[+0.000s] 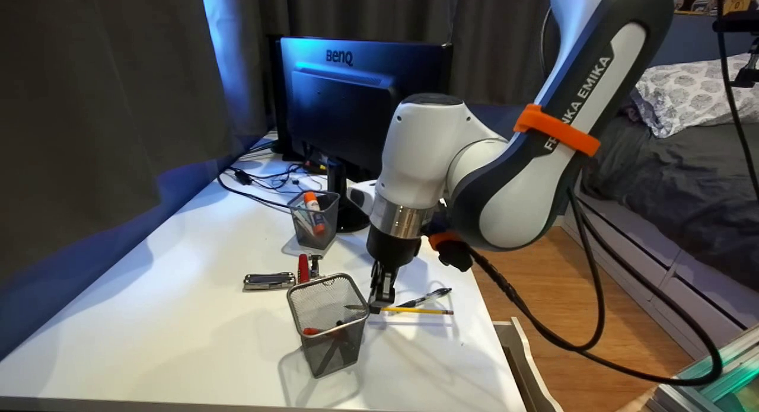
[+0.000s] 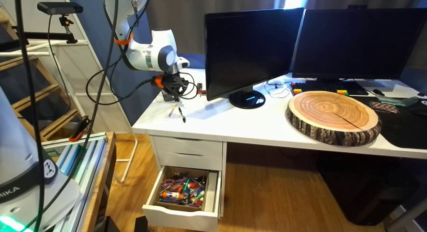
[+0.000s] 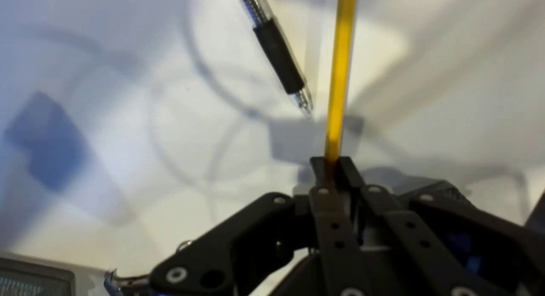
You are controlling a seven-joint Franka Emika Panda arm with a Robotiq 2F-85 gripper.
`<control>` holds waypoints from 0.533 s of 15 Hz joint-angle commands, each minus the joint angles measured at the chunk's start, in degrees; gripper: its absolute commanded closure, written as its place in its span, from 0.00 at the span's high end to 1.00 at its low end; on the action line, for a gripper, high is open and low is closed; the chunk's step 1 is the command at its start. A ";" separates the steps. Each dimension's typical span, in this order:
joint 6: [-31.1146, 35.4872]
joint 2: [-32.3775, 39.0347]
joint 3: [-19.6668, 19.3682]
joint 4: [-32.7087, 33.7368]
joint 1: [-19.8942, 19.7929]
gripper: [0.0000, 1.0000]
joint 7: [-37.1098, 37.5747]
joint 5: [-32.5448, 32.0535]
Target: Pick up the yellow pencil and put it in the gray pencil holder
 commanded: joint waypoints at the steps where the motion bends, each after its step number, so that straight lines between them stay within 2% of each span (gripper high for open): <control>1: 0.81 -8.48 3.88 -6.71 -2.71 0.02 -0.69 -0.76; 5: -0.36 -16.71 8.42 -12.61 -5.81 0.02 -1.11 0.26; 8: -0.15 -21.94 10.43 -16.78 -7.86 0.02 -0.45 0.43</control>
